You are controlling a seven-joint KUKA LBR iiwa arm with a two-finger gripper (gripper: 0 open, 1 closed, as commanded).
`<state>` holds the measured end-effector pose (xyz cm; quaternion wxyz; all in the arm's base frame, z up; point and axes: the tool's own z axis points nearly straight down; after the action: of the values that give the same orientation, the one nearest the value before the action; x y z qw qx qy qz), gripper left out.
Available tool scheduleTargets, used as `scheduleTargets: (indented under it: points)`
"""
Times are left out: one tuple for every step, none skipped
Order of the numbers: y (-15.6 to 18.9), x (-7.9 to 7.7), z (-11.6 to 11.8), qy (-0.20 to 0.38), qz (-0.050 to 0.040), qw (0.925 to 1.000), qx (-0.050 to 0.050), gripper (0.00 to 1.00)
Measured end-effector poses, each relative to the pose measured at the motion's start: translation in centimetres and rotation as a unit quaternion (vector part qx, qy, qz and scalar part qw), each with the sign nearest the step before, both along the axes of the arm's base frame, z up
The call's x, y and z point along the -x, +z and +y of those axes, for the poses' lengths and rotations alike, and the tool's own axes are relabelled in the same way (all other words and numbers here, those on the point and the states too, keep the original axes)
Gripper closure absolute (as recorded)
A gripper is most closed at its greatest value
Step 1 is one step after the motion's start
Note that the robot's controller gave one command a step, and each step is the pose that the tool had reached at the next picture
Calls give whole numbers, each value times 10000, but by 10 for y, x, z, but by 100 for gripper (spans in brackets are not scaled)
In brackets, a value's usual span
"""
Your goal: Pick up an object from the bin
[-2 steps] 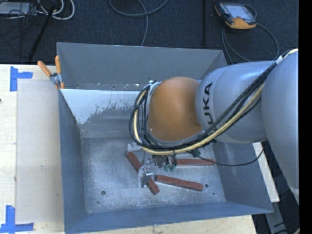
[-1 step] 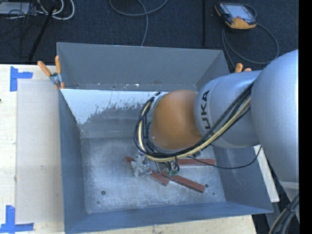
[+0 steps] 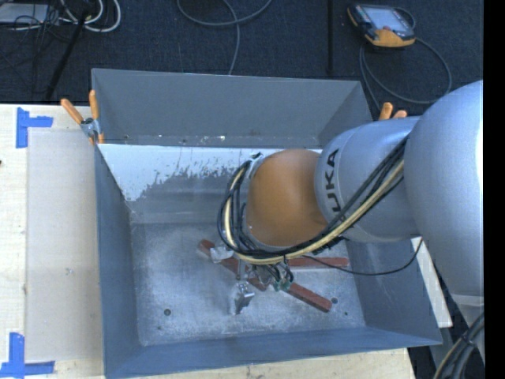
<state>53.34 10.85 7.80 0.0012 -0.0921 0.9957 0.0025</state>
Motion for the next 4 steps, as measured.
scheduleTargets:
  points:
    - [0, -1, 0, -6, -28, 10000, -6, 0]
    - [9, -14, -20, -775, -25, 9970, -32, 0]
    - [5, -61, -63, 1279, 73, 9918, -30, 100]
    - [5, -61, -63, 1270, 71, 9919, -32, 100]
